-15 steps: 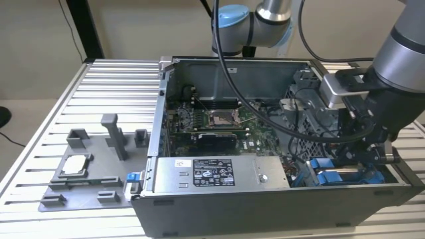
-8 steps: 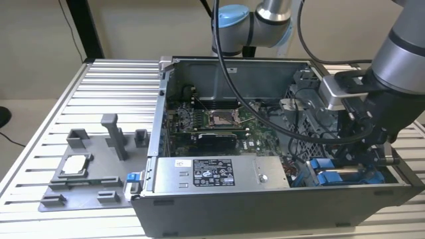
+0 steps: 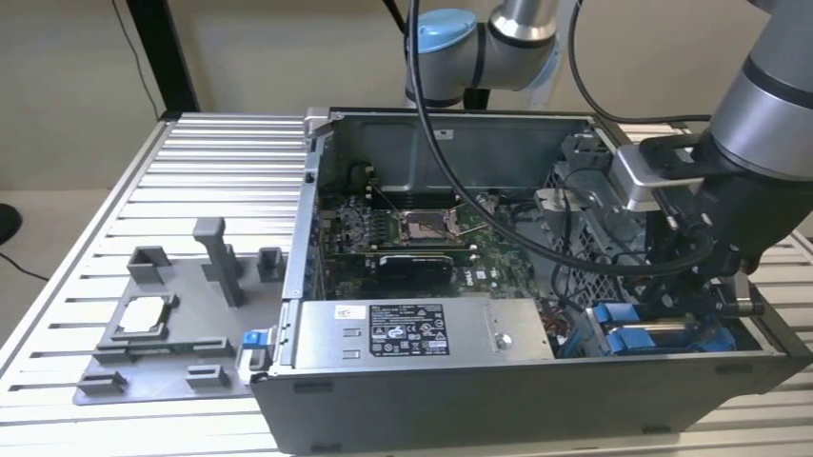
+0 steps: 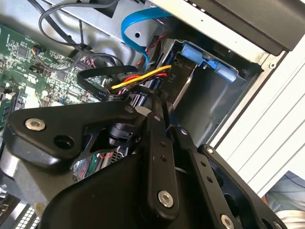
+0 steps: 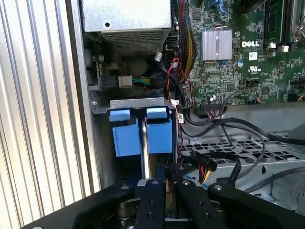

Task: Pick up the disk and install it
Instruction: 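Insert the second disk wire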

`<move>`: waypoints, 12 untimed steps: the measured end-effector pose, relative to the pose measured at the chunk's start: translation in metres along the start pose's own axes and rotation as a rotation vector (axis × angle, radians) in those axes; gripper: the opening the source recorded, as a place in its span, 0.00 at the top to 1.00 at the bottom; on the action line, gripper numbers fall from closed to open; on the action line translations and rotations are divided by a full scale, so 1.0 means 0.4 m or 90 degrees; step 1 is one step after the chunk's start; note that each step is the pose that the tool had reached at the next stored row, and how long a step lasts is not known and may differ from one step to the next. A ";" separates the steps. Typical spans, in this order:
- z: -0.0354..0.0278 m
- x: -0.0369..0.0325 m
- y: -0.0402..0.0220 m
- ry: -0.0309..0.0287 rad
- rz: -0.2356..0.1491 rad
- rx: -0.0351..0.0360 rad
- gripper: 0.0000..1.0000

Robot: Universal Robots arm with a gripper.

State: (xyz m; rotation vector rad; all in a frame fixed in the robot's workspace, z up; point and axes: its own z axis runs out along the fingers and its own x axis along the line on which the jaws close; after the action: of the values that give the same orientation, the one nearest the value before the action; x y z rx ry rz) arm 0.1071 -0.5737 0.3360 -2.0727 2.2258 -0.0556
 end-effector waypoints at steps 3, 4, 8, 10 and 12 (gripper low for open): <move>0.000 0.000 0.000 -0.0001 0.000 0.0001 0.00; 0.000 0.000 0.000 -0.0005 0.000 -0.0002 0.00; -0.041 -0.002 -0.004 -0.0011 0.002 -0.0002 0.00; -0.064 -0.003 -0.006 -0.0010 0.002 -0.0002 0.00; -0.087 -0.004 -0.008 -0.0010 0.002 -0.0002 0.00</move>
State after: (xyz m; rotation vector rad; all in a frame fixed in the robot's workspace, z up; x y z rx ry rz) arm 0.1072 -0.5737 0.3709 -2.0682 2.2286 -0.0534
